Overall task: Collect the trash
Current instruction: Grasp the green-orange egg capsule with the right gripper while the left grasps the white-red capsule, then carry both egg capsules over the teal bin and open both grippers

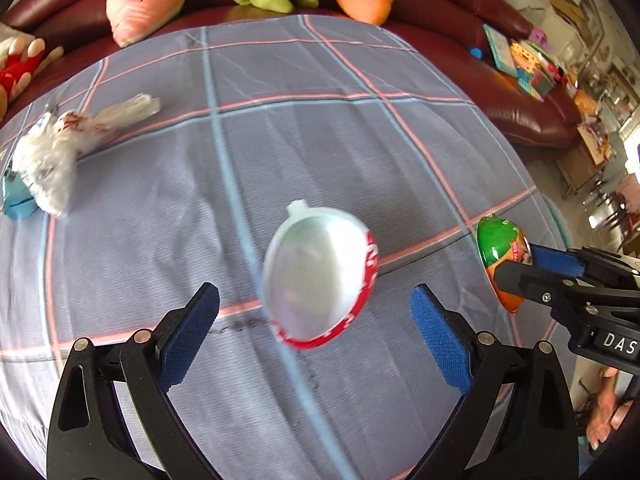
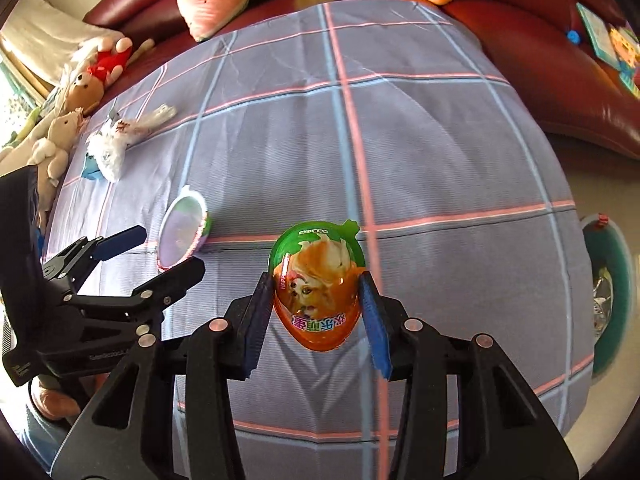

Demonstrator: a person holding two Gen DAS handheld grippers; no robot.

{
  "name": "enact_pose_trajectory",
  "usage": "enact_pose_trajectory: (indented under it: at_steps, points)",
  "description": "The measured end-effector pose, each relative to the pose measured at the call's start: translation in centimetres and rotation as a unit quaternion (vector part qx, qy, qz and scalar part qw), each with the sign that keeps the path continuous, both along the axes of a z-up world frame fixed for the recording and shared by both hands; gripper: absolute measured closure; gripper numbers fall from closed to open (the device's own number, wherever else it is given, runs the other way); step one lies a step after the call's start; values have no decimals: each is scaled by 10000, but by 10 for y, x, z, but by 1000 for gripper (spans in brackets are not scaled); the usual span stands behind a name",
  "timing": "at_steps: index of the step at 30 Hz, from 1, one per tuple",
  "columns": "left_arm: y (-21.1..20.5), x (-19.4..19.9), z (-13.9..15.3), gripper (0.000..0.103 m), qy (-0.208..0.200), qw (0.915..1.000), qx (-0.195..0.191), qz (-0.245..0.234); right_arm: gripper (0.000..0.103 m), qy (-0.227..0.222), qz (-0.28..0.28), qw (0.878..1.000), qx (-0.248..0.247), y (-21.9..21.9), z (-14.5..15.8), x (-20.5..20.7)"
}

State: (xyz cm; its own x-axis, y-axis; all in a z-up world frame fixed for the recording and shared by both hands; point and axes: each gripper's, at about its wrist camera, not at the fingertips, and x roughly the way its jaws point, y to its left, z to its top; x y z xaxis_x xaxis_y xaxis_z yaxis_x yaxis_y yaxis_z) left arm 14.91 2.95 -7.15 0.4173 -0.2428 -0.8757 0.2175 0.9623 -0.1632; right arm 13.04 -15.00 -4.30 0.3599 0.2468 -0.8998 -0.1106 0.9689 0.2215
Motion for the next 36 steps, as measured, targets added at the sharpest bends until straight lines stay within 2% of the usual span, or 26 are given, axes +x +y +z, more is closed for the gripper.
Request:
enact_pose_trajectory:
  at_steps: [5,8,10,15,23,36]
  points:
    - [-10,4,-1,10,-56,9999,98,34,62,5,-18,9999,99,-9,-1,-2]
    - [-15,4,-1,21,-28,9999,141,-1,62,-19,-48,9998,167,-14,0,-4]
    - [-18,3,-2,47,-51,9998,190,-12,62,-28,-82,9997,213,-19,0,-6]
    - [-22,-4,7,48,-258,9995,195,27,62,-25,-190,9993,333,-30,-1,-11]
    - [-38,-13,22,47,-336,9994,60,-115,62,-150,-387,9980,469,-52,6,-19]
    - [-119,-29,34,47,-383,9958,191,-813,62,-421,-1139,9892,820,-138,16,-46]
